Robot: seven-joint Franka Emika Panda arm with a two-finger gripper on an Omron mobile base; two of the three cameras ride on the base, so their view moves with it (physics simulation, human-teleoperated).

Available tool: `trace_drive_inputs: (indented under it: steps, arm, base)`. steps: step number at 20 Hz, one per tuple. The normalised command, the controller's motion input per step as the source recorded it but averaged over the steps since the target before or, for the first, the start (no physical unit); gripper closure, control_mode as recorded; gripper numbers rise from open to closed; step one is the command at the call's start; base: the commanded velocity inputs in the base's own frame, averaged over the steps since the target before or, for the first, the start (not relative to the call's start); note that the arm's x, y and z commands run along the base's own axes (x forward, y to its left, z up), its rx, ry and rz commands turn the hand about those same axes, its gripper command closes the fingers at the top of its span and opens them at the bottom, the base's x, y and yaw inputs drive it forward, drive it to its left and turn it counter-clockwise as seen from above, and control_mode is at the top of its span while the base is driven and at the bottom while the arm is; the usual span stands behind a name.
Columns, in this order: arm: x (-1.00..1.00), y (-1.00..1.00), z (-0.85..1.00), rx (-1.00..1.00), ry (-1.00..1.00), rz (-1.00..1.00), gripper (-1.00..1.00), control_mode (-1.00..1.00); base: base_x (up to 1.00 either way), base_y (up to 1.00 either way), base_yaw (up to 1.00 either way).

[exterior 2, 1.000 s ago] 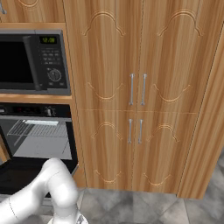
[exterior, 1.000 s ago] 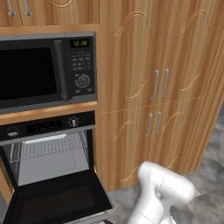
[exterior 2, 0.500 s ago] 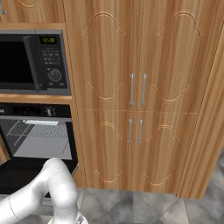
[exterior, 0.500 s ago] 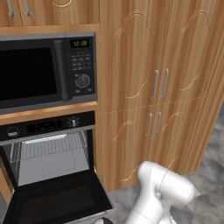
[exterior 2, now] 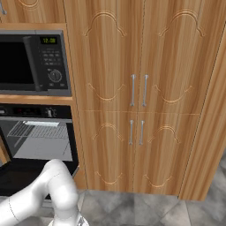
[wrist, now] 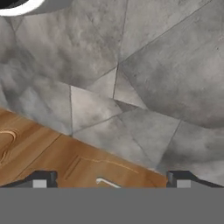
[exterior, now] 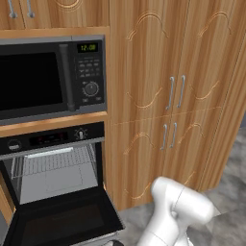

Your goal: Take the baked cake out of the oven and place it on the plate for cooling. Then close the oven door.

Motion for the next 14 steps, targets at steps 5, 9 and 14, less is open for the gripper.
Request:
trace_drive_inputs:
  steps: [5,9,14]
  arm:
    - [0.77,-0.01,-0.55,0.05,-0.33,0.00,-1.00,-1.00]
    - [0.87,0.00,-0.19,0.18,-0.42,0.00,-1.00,-1.00]
    - [0.87,0.03,0.01,0.27,-0.43,0.02,-1.00,-1.00]
  base:
    - [0.00,0.00,0.00]
    - [0.00,0.00,0.00]
    - [0.00,0.00,0.00]
